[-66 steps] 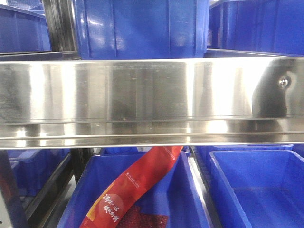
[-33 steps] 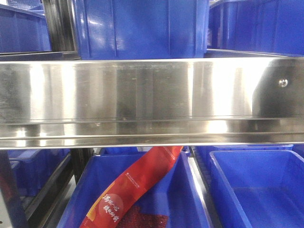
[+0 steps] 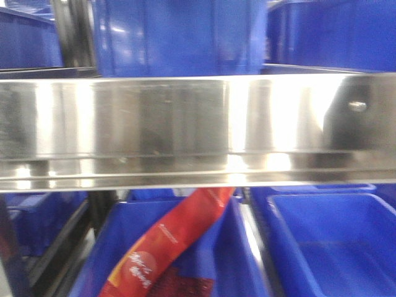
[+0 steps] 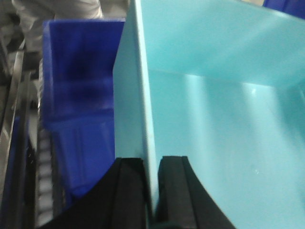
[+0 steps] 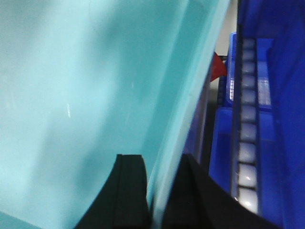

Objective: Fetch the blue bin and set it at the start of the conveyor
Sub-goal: 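Hold the bin in both grippers while the base turns away from the rack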

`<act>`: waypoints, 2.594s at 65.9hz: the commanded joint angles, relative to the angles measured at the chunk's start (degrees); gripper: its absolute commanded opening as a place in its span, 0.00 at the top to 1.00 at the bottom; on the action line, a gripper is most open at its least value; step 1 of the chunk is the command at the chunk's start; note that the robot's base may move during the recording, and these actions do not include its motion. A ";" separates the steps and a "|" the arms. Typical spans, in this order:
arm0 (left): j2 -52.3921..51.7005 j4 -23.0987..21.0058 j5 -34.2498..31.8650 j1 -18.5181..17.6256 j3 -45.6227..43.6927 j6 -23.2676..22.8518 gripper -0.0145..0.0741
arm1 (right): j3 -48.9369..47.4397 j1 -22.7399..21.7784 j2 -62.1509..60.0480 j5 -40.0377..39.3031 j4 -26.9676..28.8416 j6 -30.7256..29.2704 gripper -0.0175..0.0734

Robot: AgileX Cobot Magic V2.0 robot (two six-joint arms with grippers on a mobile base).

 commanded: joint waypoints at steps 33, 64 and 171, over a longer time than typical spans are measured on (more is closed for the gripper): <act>-0.71 0.75 -5.87 -0.03 -0.56 0.55 0.96 | -0.47 -0.18 -0.81 -0.66 -1.23 -1.92 0.97; -0.71 0.75 -5.87 -0.03 -0.56 0.55 0.96 | -0.47 -0.18 -0.81 -0.66 -1.23 -1.92 0.97; -0.71 0.75 -5.87 -0.03 -0.56 0.55 0.96 | -0.47 -0.18 -0.81 -0.66 -1.23 -1.92 0.97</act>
